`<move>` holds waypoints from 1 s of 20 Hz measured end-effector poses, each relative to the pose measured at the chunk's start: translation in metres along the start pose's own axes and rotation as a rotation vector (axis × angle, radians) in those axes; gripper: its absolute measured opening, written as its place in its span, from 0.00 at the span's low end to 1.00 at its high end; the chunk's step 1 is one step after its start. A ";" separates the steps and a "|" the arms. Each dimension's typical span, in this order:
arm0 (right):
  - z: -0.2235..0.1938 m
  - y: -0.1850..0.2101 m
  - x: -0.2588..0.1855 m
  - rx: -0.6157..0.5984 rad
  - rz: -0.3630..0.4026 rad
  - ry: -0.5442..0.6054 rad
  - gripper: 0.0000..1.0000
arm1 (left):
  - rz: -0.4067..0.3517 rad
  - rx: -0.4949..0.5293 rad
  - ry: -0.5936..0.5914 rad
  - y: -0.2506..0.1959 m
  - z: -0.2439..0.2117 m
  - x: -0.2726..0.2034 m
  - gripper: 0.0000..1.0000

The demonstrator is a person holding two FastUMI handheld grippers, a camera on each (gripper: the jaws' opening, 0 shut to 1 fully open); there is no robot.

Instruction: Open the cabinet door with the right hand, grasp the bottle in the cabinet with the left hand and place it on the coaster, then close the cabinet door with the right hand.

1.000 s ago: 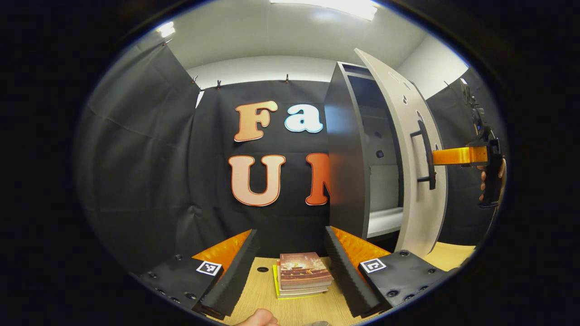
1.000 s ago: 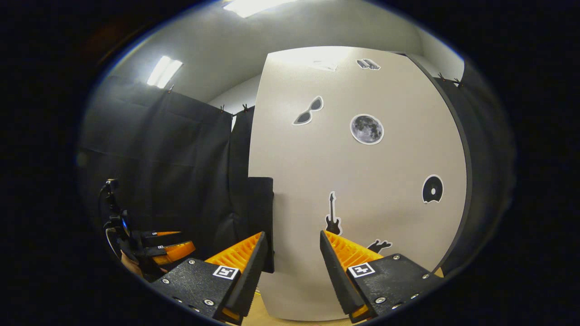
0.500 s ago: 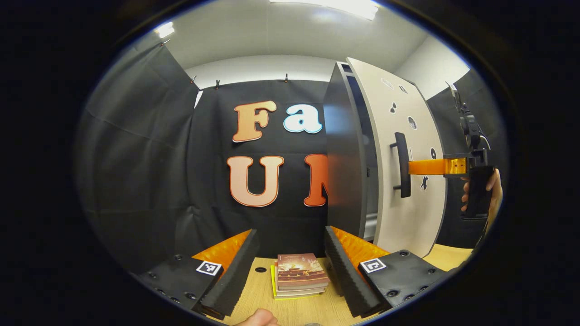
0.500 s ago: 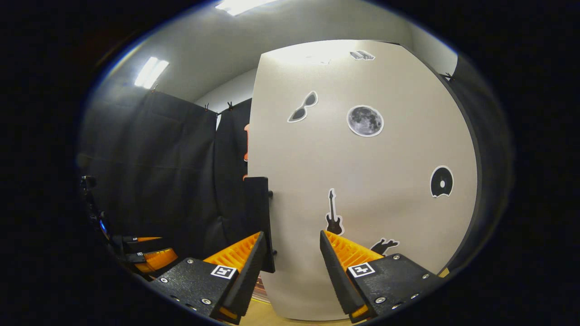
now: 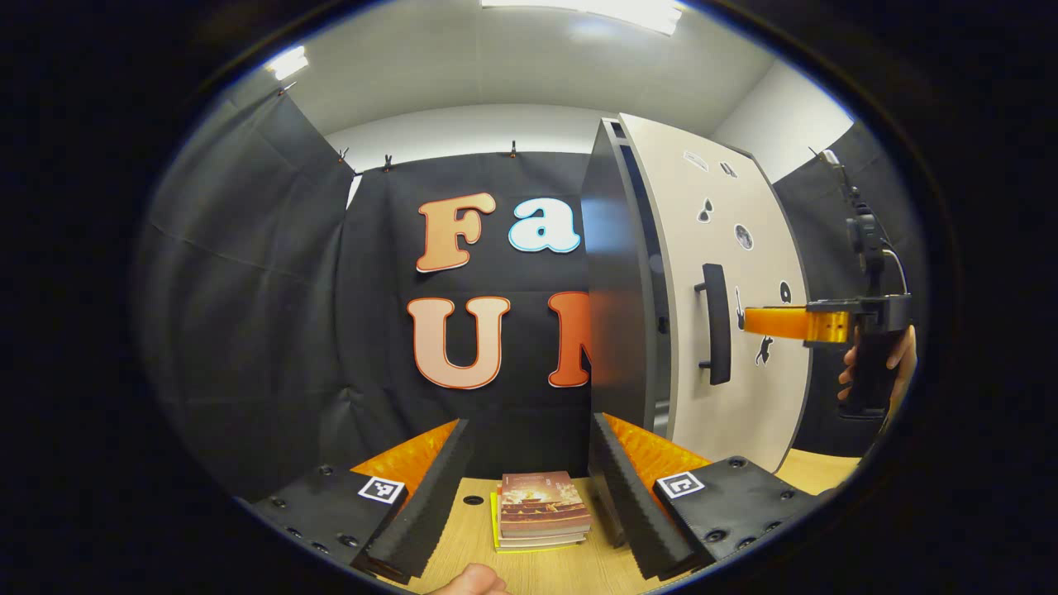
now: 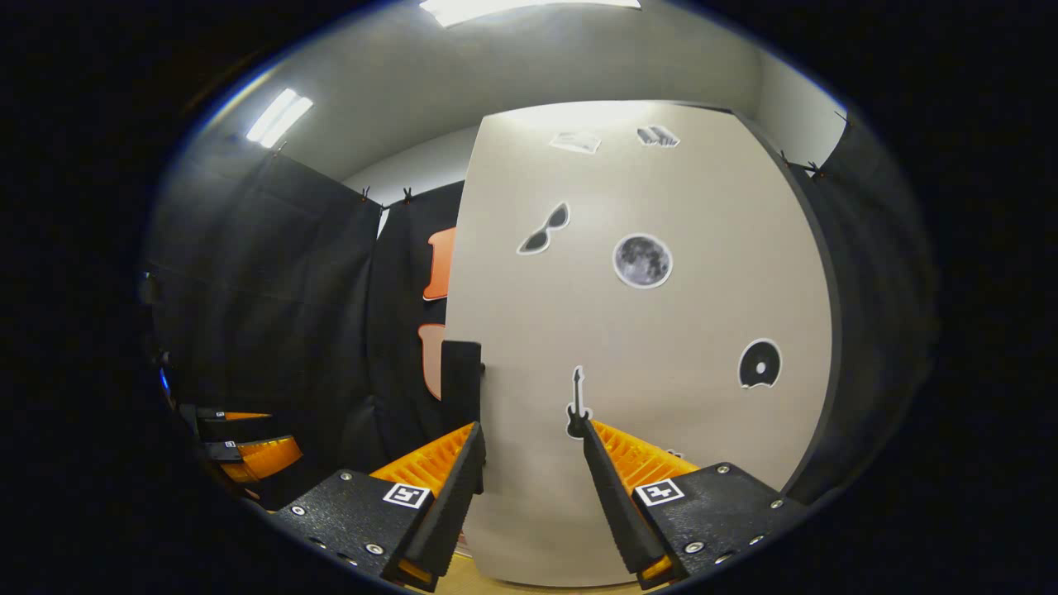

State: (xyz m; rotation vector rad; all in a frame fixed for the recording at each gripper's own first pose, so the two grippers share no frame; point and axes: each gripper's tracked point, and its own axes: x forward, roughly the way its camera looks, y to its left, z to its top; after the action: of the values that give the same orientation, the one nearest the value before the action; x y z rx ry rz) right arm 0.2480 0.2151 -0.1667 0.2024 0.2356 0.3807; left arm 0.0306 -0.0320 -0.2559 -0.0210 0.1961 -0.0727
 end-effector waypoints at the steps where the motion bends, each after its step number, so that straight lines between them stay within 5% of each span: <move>1: 0.009 -0.006 -0.014 -0.009 -0.008 -0.016 0.75 | 0.002 -0.004 -0.004 -0.002 0.005 0.000 0.95; 12: 0.077 -0.095 -0.165 -0.126 -0.199 -0.135 0.77 | -0.022 -0.019 -0.110 -0.026 0.084 -0.019 0.95; 20: 0.091 -0.143 -0.224 -0.154 -0.289 -0.115 0.81 | -0.011 0.000 -0.196 -0.025 0.144 -0.052 0.95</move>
State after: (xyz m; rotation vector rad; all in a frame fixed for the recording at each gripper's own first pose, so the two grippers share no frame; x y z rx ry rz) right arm 0.1184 -0.0154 -0.0719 0.0371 0.1188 0.0983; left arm 0.0059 -0.0507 -0.1041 -0.0294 -0.0002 -0.0813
